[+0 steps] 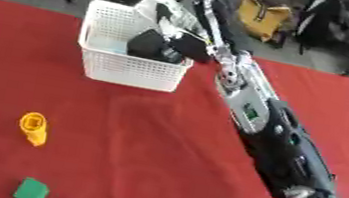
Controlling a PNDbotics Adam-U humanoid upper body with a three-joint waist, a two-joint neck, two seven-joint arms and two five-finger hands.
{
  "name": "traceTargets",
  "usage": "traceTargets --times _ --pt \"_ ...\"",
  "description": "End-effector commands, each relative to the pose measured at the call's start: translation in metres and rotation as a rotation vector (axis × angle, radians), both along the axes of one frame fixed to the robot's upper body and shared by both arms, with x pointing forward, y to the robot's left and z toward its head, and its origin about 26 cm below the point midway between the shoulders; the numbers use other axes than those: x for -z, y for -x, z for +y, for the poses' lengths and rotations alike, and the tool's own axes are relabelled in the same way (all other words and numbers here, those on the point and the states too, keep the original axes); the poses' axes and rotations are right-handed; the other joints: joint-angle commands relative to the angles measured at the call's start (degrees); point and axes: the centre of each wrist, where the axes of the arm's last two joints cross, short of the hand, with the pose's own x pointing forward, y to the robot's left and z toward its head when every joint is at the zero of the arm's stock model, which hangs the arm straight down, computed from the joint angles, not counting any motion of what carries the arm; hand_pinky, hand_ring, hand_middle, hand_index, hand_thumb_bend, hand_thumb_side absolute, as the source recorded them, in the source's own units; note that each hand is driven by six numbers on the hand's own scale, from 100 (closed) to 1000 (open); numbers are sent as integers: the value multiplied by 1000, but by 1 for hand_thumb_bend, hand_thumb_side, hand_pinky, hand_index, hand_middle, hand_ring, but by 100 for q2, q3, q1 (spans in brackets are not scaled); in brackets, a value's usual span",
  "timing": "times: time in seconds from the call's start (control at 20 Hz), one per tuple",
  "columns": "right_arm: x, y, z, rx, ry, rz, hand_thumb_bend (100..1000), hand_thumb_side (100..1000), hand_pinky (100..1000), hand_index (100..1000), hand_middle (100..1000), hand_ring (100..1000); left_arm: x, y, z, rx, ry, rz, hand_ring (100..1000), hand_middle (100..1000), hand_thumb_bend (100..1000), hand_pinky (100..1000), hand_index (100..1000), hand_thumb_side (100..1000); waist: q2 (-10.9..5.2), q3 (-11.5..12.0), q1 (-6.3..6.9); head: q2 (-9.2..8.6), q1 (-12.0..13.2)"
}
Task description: Pick up objects on the table and place them in the box.
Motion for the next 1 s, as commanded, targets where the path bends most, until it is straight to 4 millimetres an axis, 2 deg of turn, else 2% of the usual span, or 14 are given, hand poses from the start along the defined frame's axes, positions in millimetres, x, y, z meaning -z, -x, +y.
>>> traceTargets --times 0.05,0.3,1.0 --pt "-17 2 -12 27 25 -52 100 616 644 371 100 878 -8 3 -1 15 -4 -38 811 864 148 706 915 953 -114 28 25 -85 -99" --pt "-20 -2 -24 55 58 -84 100 623 660 376 100 876 -11 4 -4 32 -17 -52 811 865 144 705 916 955 -28 224 -37 -179 -338" --pt "-21 -9 -48 60 109 -161 100 642 668 383 100 873 -14 4 -8 51 -35 -77 812 866 137 704 916 957 184 505 -104 -336 -712"
